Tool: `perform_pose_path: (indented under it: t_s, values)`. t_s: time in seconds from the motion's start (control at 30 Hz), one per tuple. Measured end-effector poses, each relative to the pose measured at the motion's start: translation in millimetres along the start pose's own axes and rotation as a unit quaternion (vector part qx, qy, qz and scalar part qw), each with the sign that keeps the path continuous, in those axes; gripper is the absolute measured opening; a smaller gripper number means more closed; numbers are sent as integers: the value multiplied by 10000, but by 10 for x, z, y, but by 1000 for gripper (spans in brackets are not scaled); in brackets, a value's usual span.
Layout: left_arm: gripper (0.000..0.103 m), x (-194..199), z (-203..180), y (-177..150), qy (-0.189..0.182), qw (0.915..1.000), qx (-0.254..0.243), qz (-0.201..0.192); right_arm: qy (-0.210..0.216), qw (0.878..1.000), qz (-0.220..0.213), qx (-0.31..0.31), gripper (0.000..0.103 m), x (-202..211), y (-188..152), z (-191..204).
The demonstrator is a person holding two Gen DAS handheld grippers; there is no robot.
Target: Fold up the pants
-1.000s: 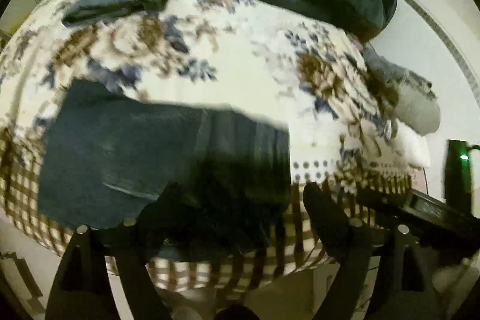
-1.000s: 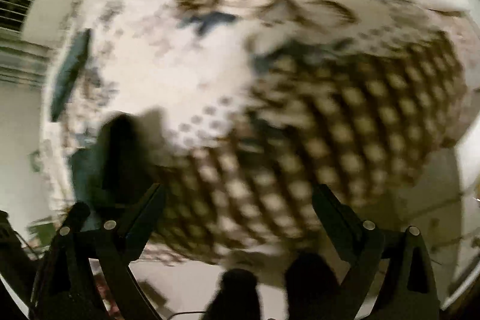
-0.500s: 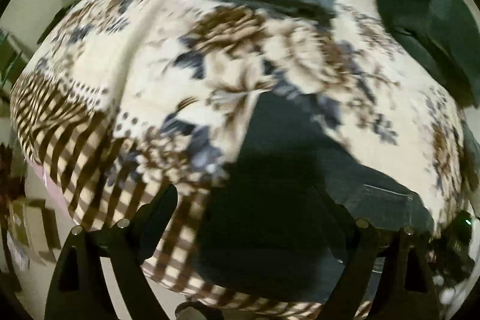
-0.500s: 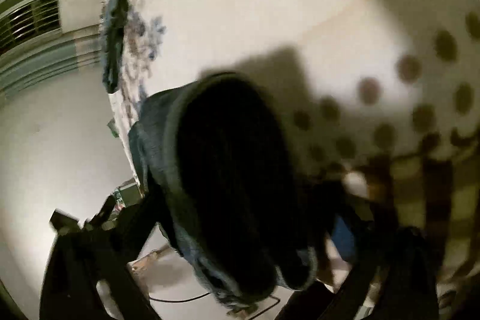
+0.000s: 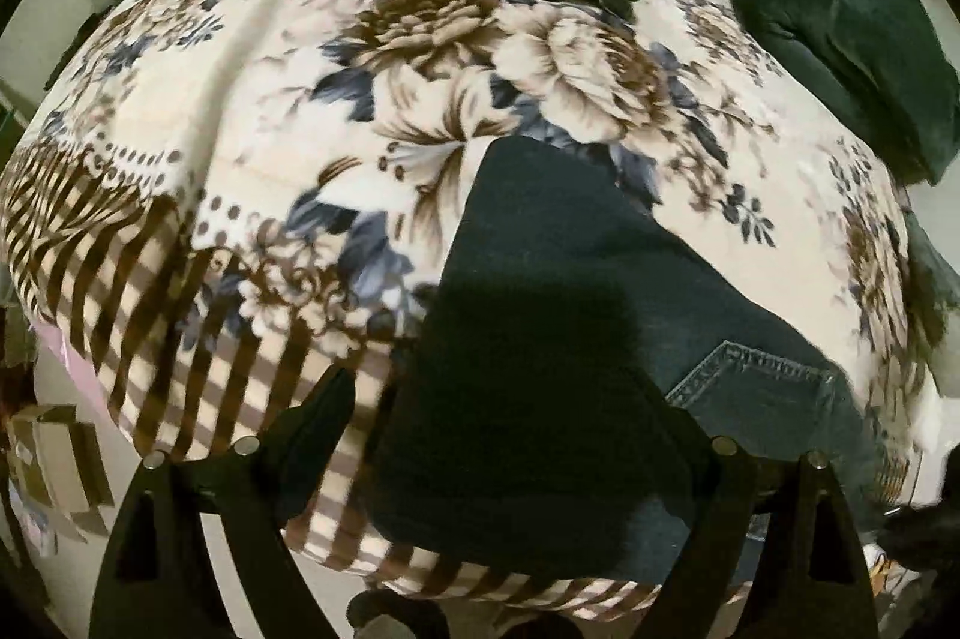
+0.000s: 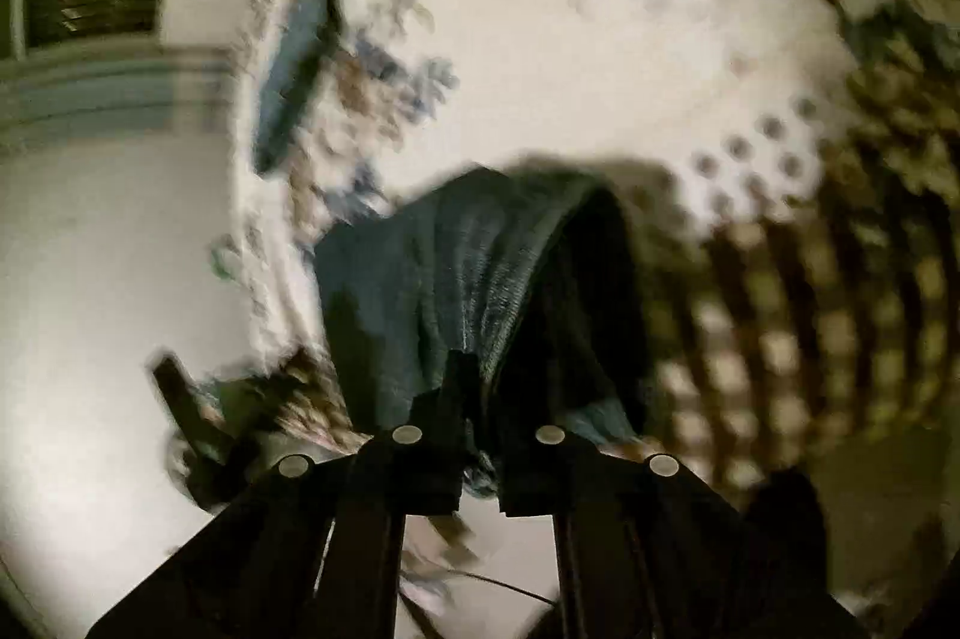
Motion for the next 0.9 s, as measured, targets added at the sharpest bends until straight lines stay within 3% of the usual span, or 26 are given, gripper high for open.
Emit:
perform_pose_path:
  t_s: [0.07, 0.1, 0.13, 0.23, 0.3, 0.4, 0.47, 0.5, 0.53, 0.6, 0.8, 0.87, 0.9]
  values:
    - [88, -35, 12, -5, -3, 10000, -29, 64, -314, 9984, 463, -84, 7, -154, -72, -322]
    - [88, -50, 24, -7, -1, 10000, -30, 91, -503, 9957, 754, -189, 23, -285, -114, -498]
    - [88, -60, 32, -7, -14, 9999, -20, 107, -526, 9938, 866, -459, 46, -358, -123, -659]
    - [88, -91, 60, -4, -44, 9999, -21, 125, 59, 9952, 527, -825, 76, -329, -46, -791]
    - [88, -125, 88, -12, -47, 9999, 20, 144, 432, 9949, 451, -787, 88, -401, -16, -752]
    - [88, -187, 147, -13, 0, 9997, 152, 178, 569, 9933, 730, -688, 89, -734, -37, -694]
    - [88, -199, 188, -8, 14, 9996, 233, 180, 481, 9950, 644, -592, 85, -864, -28, -610]
    - [88, -203, 206, -3, 34, 9995, 261, 174, 490, 9956, 567, -560, 50, -868, -27, -542]
    - [88, -208, 221, -2, 51, 9994, 278, 174, 581, 9959, 499, -472, 32, -833, -19, -448]
    - [88, -222, 244, -7, 53, 9993, 303, 197, 429, 9985, 304, -143, 23, -659, -23, -272]
    - [88, -283, 243, -72, -61, 9991, 191, 386, 365, 9961, -460, 658, 14, -153, 209, 200]
    - [88, -311, 231, -107, -104, 9988, 132, 458, 187, 9959, -522, 712, 14, -138, 354, 96]
    - [88, -334, 226, -130, -108, 9986, 99, 506, 158, 9971, -353, 652, 15, -211, 393, 10]
Point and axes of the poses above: each gripper's, at about its wrist camera, not at the fingertips, and x roughly against the way its jaws point, z to its left, y to its top, the point moved 1 cm from there along -x, roughly the way its jaws point, and after that the axes turned 13 degrees about -z, right-handed, at the moved point
